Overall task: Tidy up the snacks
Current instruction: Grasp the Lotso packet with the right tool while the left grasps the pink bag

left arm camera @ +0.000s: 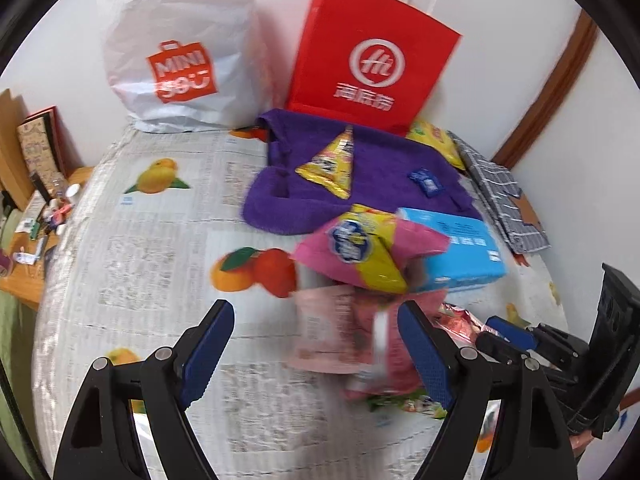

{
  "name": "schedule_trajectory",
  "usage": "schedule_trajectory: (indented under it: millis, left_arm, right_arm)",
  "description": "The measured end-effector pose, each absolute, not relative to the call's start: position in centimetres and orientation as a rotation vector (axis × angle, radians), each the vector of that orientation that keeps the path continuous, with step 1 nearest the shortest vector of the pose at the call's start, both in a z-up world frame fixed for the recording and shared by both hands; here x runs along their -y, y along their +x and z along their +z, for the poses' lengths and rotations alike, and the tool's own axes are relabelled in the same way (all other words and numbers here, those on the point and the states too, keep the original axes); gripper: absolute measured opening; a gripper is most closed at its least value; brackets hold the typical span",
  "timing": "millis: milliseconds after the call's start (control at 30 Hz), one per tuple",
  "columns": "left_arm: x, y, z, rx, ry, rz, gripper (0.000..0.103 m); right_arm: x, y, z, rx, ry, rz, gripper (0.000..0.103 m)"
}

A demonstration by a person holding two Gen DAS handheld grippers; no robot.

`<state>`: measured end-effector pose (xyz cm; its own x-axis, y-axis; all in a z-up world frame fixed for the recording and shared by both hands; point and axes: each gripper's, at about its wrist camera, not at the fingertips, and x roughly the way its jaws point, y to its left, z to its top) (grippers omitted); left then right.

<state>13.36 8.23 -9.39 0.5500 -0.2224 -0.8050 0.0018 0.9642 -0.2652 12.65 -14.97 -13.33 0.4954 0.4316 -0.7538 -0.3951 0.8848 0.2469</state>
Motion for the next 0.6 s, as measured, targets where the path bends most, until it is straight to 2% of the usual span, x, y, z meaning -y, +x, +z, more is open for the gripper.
schedule_trajectory:
  millis: [233, 400, 467, 533, 600]
  left_arm:
    - [-3.5, 13.8, -11.4, -1.029, -0.183, -0.187, 0.083]
    - [-1.7, 14.2, -13.7, -1.091, -0.154, -0.174, 0.08]
    - [-1.5, 14.2, -14.3, -1.098, -0.155, -0.171, 0.061]
    - [-1.3, 14.1, -14.7, -1.1, -0.151, -0.184, 0.043]
    - [-1.3, 13.8, -14.9, -1.091, -0.139, -0.191, 0.043]
  right_arm:
    - [19.6, 9.7, -14.2, -0.899, 0.003, 0.384, 0.029]
    - [21.8, 9.1, -16.0, -0.923, 0.018, 0.362, 0.034]
    - [21.9, 9.0, -16.4, -0.921, 0.003, 0.373, 0.04]
    - [21.8, 9.1, -16.4, -0.896, -0.011, 0.365, 0.055]
    - [21.5, 9.6, -16.5, -0.873, -0.018, 0.365, 0.06]
